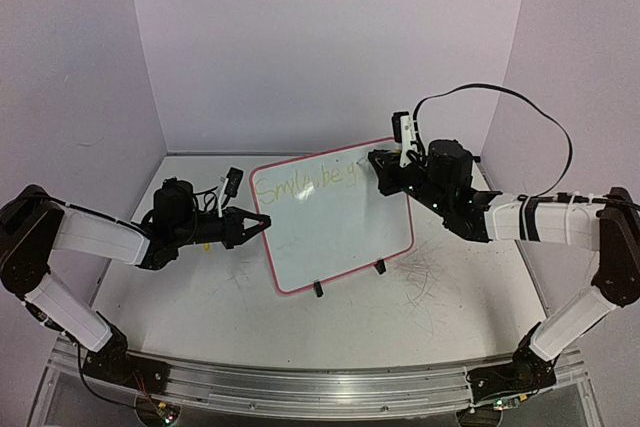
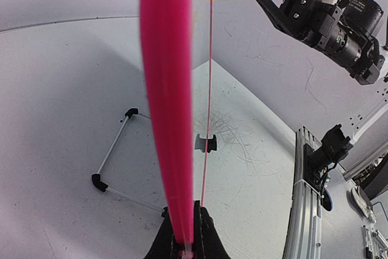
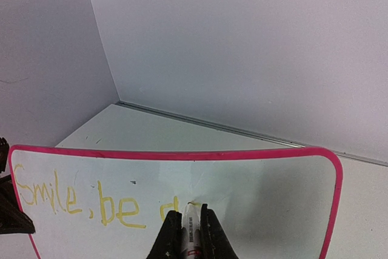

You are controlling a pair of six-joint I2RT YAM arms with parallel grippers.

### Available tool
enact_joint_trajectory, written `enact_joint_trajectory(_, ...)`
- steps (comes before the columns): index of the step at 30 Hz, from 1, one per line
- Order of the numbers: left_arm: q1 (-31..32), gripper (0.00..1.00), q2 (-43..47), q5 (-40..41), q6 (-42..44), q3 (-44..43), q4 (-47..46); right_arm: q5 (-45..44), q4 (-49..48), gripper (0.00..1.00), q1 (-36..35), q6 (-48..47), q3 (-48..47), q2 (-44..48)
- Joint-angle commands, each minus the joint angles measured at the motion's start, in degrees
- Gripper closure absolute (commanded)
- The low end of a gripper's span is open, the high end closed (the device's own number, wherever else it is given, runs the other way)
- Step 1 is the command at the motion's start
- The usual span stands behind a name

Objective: Write a sentence on the whiteboard

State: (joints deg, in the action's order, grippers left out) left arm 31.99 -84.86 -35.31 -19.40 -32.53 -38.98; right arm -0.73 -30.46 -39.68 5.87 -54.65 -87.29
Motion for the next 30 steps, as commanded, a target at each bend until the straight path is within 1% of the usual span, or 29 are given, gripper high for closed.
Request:
enact_joint_trajectory(1, -0.37, 1.0, 1.69, 2.97, 4.39, 0.28, 0.26, 0.23, -0.57, 1.0, -0.29, 0.11, -1.95, -1.35)
enact_joint_trajectory(14, -0.42, 1.0, 1.63, 2.98, 4.28, 0.19, 0.31, 0.14, -0.58, 1.0, -0.22, -0.16, -2.22, -1.36)
enact_joint_trajectory(21, -0.43, 1.0, 1.32, 2.92, 4.19, 0.01, 0.29, -1.66, -0.34, 1.0, -0.25, 0.18, -1.36, -0.83)
enact_joint_trajectory(30, -0.41, 1.0, 1.28, 2.81, 4.19, -0.1, 0.28, 1.77, -0.69, 1.0, -0.42, -0.14, -1.89, -1.34)
